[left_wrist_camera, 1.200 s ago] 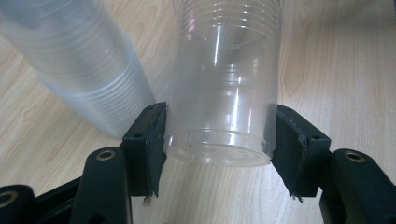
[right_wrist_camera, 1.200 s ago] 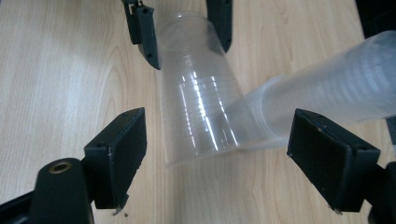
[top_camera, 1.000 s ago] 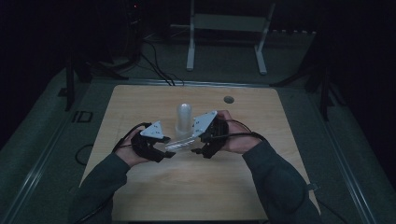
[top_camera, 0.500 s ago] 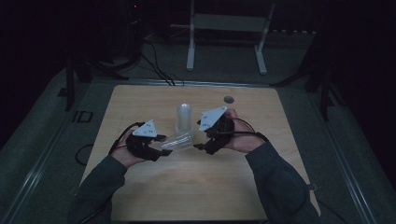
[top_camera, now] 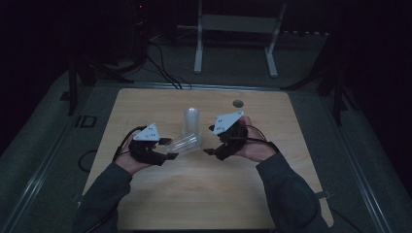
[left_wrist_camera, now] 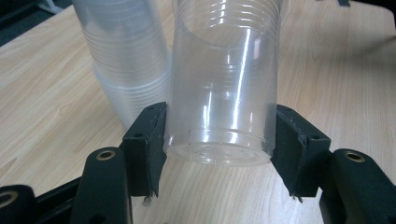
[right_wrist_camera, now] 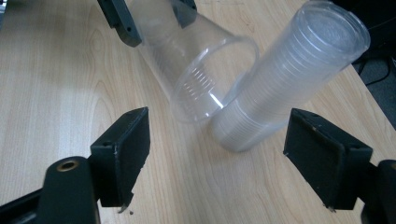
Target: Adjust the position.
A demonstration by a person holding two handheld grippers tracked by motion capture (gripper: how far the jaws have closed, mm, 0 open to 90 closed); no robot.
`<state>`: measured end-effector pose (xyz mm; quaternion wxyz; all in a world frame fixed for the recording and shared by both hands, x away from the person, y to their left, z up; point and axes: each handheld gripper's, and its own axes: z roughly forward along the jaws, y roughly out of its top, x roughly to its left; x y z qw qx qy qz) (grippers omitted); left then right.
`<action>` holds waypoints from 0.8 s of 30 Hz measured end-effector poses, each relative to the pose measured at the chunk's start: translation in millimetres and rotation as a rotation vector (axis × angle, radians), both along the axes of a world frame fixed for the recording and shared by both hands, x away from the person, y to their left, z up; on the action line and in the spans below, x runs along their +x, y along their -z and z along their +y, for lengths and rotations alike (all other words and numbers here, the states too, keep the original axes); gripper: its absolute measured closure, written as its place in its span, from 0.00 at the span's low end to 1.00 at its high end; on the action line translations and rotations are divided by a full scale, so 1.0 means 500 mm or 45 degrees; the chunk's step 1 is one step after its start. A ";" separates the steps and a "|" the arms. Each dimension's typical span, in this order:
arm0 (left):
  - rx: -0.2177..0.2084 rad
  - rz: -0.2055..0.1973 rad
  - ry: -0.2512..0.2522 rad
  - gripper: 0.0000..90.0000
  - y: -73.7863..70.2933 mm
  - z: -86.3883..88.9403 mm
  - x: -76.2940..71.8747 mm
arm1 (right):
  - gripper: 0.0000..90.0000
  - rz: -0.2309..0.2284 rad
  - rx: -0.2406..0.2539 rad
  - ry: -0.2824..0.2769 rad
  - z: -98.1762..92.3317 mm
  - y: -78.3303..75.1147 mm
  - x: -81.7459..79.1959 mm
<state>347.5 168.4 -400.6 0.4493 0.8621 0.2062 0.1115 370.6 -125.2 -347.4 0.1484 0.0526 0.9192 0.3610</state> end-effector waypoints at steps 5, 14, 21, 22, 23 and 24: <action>-0.067 -0.011 -0.035 0.45 0.000 0.011 0.000 | 0.25 0.022 0.036 0.023 -0.007 0.009 0.003; -0.132 -0.030 -0.059 0.45 0.003 0.018 -0.001 | 0.27 0.059 0.066 0.069 -0.008 0.034 0.006; -0.191 -0.051 -0.094 0.45 0.005 0.024 -0.001 | 0.31 0.072 0.107 0.120 -0.003 0.048 0.005; -0.197 -0.052 -0.096 0.45 0.005 0.025 -0.002 | 0.31 0.077 0.115 0.123 -0.003 0.050 0.006; -0.200 -0.055 -0.098 0.45 0.004 0.025 -0.002 | 0.31 0.079 0.124 0.124 -0.002 0.052 0.006; -0.201 -0.057 -0.098 0.45 0.004 0.026 -0.002 | 0.32 0.080 0.134 0.128 -0.002 0.054 0.006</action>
